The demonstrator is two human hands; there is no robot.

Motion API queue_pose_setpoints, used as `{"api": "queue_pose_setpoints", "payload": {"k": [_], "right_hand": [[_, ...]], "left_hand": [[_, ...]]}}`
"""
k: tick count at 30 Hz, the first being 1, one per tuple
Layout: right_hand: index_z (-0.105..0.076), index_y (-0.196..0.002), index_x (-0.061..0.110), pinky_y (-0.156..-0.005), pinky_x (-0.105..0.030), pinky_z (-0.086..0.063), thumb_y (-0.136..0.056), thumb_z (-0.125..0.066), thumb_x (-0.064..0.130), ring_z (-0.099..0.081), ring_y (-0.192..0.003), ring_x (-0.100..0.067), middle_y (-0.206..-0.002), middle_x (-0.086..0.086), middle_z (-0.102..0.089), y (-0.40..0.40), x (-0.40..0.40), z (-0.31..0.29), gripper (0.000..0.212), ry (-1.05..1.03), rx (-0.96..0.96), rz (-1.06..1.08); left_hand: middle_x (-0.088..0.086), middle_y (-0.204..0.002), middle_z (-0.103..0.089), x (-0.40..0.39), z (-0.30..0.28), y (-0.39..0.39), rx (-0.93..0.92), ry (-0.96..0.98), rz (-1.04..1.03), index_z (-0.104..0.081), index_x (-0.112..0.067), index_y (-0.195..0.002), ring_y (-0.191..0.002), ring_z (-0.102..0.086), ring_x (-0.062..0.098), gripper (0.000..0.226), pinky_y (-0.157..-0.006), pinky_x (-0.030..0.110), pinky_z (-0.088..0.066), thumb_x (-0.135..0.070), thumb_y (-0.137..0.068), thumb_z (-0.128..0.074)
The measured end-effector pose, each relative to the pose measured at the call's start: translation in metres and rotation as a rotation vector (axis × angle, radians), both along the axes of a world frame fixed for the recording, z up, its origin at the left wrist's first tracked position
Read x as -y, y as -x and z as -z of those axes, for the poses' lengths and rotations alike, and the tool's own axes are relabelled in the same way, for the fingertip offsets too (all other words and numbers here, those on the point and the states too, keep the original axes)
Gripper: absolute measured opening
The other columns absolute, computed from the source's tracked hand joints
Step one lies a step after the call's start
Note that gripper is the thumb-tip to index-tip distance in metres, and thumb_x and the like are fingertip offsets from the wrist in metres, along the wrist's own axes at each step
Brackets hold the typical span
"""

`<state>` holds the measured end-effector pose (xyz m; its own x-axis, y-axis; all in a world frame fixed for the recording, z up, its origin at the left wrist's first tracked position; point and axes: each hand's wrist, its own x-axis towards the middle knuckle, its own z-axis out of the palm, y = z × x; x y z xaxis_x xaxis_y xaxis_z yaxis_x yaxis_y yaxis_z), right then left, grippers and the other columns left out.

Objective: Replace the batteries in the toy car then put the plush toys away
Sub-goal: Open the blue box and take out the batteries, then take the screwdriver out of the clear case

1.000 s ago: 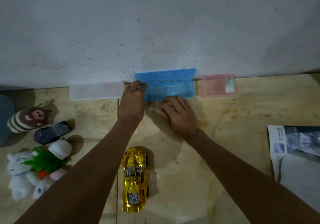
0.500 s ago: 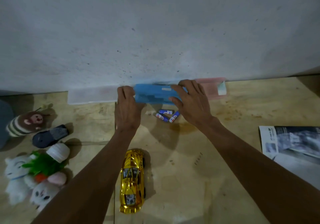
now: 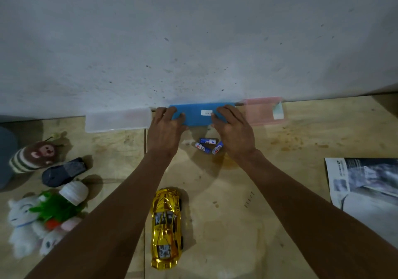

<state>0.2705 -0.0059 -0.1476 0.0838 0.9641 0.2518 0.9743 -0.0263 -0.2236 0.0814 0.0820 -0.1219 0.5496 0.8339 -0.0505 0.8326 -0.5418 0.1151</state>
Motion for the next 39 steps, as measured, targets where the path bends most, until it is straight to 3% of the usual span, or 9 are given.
{"api": "queue_pose_setpoints", "payload": {"k": [7, 14, 20, 23, 26, 28, 30, 34, 39], "right_hand": [[-0.067, -0.120, 0.006, -0.103, -0.052, -0.043, -0.075, -0.077, 0.002, -0.048, -0.127, -0.036, -0.129, -0.013, -0.057, 0.005, -0.005, -0.011, 0.046, 0.254, 0.034, 0.050], [-0.055, -0.132, 0.009, -0.110, -0.048, -0.031, -0.088, -0.060, 0.013, -0.034, -0.136, -0.034, -0.143, -0.013, -0.040, 0.035, -0.011, -0.045, 0.045, 0.417, 0.041, 0.185], [-0.066, -0.115, 0.007, -0.088, -0.045, -0.051, -0.090, -0.062, 0.013, -0.058, -0.107, -0.037, -0.112, -0.017, -0.062, 0.125, -0.018, -0.054, 0.026, 0.278, -0.476, 0.279], [-0.070, -0.099, 0.010, -0.078, -0.032, -0.052, -0.090, -0.062, 0.013, -0.065, -0.091, -0.029, -0.096, -0.012, -0.070, 0.181, -0.032, -0.056, 0.013, 0.263, -0.740, 0.359], [-0.074, -0.105, 0.010, -0.088, -0.020, -0.045, -0.090, -0.065, 0.022, -0.067, -0.099, -0.024, -0.106, -0.008, -0.072, 0.226, -0.055, -0.057, 0.021, 0.387, -0.982, 0.534], [-0.075, -0.103, 0.014, -0.096, -0.034, -0.053, -0.084, -0.070, 0.036, -0.069, -0.102, -0.025, -0.106, -0.005, -0.073, 0.251, -0.074, -0.051, 0.029, 0.477, -1.190, 0.736], [-0.075, -0.093, 0.016, -0.082, -0.044, -0.061, -0.074, -0.073, 0.050, -0.073, -0.090, -0.025, -0.093, -0.005, -0.075, 0.270, -0.090, -0.043, 0.038, 0.452, -1.360, 0.911], [-0.072, -0.087, 0.006, -0.046, -0.025, -0.053, -0.086, -0.074, 0.038, -0.069, -0.062, -0.021, -0.077, -0.010, -0.073, 0.289, -0.111, -0.041, 0.032, 0.299, -1.588, 1.092], [-0.069, -0.087, 0.002, -0.044, -0.023, -0.047, -0.092, -0.070, 0.029, -0.061, -0.054, -0.016, -0.074, -0.011, -0.070, 0.297, -0.119, -0.039, 0.027, 0.199, -1.737, 1.219]], "left_hand": [[0.008, -0.138, -0.048, -0.003, -0.005, -0.005, -0.072, 0.058, 0.002, -0.063, -0.015, -0.130, -0.126, -0.041, 0.032, 0.036, -0.107, 0.040, -0.041, -0.031, -0.098, -0.060], [-0.001, -0.159, -0.034, 0.003, -0.030, 0.014, -0.027, 0.237, -0.033, -0.042, -0.023, -0.150, -0.145, -0.028, 0.025, 0.056, -0.113, 0.042, -0.032, -0.021, -0.097, -0.059], [0.011, -0.146, -0.051, 0.005, -0.040, 0.100, 0.092, 0.111, -0.185, -0.052, -0.016, -0.144, -0.135, -0.044, 0.032, 0.050, -0.104, 0.047, -0.040, -0.020, -0.095, -0.061], [0.015, -0.139, -0.056, -0.012, -0.036, 0.151, 0.098, 0.076, -0.266, -0.056, -0.012, -0.139, -0.128, -0.049, 0.038, 0.050, -0.098, 0.052, -0.046, -0.021, -0.091, -0.068], [0.017, -0.142, -0.052, -0.037, -0.031, 0.192, 0.059, 0.109, -0.262, -0.053, -0.012, -0.142, -0.131, -0.045, 0.040, 0.055, -0.100, 0.054, -0.045, -0.019, -0.090, -0.070], [0.016, -0.149, -0.046, -0.053, -0.028, 0.206, 0.017, 0.127, -0.234, -0.048, -0.015, -0.146, -0.137, -0.039, 0.039, 0.058, -0.104, 0.055, -0.041, -0.019, -0.092, -0.069], [0.014, -0.155, -0.039, -0.067, -0.023, 0.212, -0.012, 0.142, -0.179, -0.044, -0.019, -0.150, -0.141, -0.033, 0.037, 0.061, -0.106, 0.054, -0.038, -0.021, -0.093, -0.068], [0.012, -0.158, -0.035, -0.083, -0.013, 0.216, -0.024, 0.165, -0.065, -0.047, -0.021, -0.149, -0.144, -0.028, 0.035, 0.057, -0.107, 0.050, -0.035, -0.021, -0.095, -0.064], [0.017, -0.137, -0.057, -0.090, -0.001, 0.221, 0.040, 0.100, 0.009, -0.065, -0.012, -0.130, -0.126, -0.048, 0.042, 0.053, -0.090, 0.052, -0.049, -0.012, -0.079, -0.080]]}}
